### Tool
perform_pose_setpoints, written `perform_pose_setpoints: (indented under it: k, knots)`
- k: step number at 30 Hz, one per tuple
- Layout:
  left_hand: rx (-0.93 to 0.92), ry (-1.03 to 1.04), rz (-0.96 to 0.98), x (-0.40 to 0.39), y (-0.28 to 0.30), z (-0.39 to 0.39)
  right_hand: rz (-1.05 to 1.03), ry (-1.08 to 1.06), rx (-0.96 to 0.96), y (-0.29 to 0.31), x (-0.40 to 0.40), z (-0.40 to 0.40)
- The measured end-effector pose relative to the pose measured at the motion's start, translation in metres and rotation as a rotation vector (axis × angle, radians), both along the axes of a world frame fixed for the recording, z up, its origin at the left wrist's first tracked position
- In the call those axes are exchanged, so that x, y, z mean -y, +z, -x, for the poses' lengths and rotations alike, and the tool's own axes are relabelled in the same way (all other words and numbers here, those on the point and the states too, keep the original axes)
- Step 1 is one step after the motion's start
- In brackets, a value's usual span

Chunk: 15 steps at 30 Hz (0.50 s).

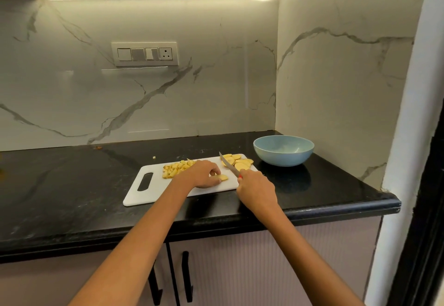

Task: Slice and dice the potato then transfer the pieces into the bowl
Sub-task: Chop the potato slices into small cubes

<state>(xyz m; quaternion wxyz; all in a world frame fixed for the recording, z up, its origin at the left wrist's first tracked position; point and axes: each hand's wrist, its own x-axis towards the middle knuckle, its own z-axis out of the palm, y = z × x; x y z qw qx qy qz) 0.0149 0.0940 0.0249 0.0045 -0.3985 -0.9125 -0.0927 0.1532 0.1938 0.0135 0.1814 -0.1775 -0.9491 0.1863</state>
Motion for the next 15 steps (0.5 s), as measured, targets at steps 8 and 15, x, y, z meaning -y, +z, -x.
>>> perform_pose_setpoints:
  k: [8, 15]
  knots:
    - [0.034, 0.120, -0.552, 0.017, -0.030, -0.008, -0.203, 0.016, 0.137, 0.003, 0.015, -0.025]
    - [0.096, 0.122, -0.669, 0.016, -0.032, -0.010, -0.284, 0.044, 0.128, 0.004, 0.029, -0.024]
